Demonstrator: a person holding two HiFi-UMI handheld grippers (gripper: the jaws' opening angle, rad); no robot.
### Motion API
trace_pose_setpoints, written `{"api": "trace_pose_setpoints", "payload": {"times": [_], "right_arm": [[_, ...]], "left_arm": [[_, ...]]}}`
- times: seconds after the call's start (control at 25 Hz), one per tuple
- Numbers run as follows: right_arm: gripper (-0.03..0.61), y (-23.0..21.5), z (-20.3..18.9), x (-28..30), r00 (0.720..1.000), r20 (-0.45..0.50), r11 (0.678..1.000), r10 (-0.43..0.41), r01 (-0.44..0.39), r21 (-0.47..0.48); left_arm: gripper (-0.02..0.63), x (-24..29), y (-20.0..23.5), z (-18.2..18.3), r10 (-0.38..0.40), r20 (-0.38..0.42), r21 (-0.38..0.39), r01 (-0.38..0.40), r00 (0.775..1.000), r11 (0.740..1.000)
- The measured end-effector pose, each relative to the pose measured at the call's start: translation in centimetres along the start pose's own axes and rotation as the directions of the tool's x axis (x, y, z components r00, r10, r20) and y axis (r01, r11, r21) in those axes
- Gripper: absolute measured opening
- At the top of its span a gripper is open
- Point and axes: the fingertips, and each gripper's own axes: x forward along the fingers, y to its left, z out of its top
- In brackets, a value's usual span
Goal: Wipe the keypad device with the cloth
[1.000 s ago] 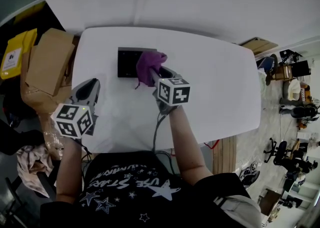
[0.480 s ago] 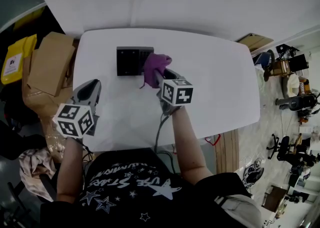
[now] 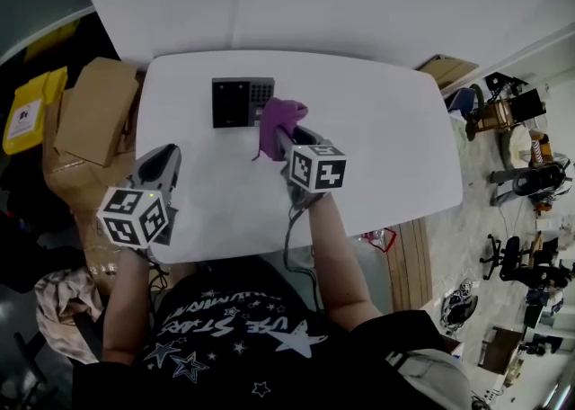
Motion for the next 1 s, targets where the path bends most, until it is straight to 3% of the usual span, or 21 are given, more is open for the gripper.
{"api": "trace_pose_setpoints", "payload": {"times": [1.0], "right_arm": [[0.1,12.7,-7.1,-11.8,0.997,0.073,0.999,-0.039,0.039,0.005]], "left_arm": [[0.031,-12.5,-4.0,-4.1,-0.155,0.029,0.055,0.153,0.988,0.987]]}}
